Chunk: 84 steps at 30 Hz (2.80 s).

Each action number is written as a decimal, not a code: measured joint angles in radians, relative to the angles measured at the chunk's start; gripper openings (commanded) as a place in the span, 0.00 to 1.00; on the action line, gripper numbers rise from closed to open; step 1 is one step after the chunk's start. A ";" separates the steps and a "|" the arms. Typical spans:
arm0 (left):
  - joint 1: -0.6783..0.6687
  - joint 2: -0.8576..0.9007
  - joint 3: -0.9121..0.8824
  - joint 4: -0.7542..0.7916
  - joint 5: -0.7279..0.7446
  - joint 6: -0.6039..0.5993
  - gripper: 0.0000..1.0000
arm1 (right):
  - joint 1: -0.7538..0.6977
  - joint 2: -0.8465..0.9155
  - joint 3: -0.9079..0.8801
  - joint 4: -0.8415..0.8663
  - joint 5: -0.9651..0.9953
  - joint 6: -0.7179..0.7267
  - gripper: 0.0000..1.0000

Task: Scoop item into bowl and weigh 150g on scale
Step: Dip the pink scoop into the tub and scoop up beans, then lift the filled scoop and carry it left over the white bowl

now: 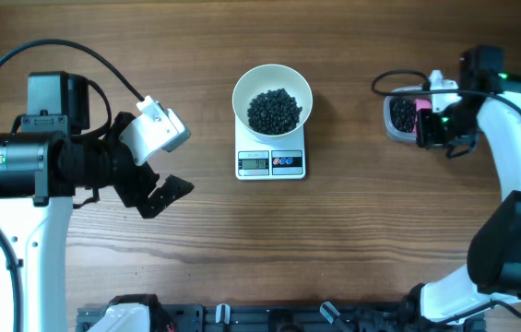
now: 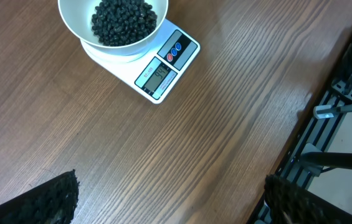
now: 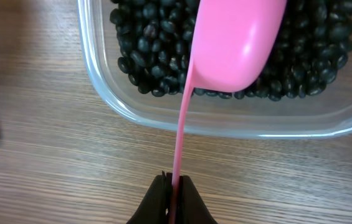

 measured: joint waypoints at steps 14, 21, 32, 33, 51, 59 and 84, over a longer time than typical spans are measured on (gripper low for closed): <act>0.000 0.000 0.000 0.000 0.000 0.000 1.00 | -0.166 0.000 0.000 -0.080 -0.225 0.001 0.04; 0.000 0.000 0.000 0.000 0.000 0.000 1.00 | -0.183 0.000 -0.002 -0.071 -0.262 0.026 0.04; 0.000 0.000 0.000 0.000 0.000 0.000 1.00 | -0.188 0.001 -0.055 -0.015 -0.313 0.084 0.04; 0.000 0.000 0.000 0.000 0.000 0.000 1.00 | -0.190 0.001 -0.055 -0.016 -0.315 0.086 0.04; 0.000 0.000 0.000 0.000 0.000 0.000 1.00 | -0.284 0.002 -0.056 -0.029 -0.427 0.095 0.04; 0.000 0.000 0.000 0.000 0.000 0.000 1.00 | -0.335 0.002 -0.056 -0.043 -0.507 0.072 0.04; 0.000 0.000 0.000 0.000 0.000 0.000 1.00 | -0.379 -0.071 -0.058 -0.100 -0.800 -0.002 0.04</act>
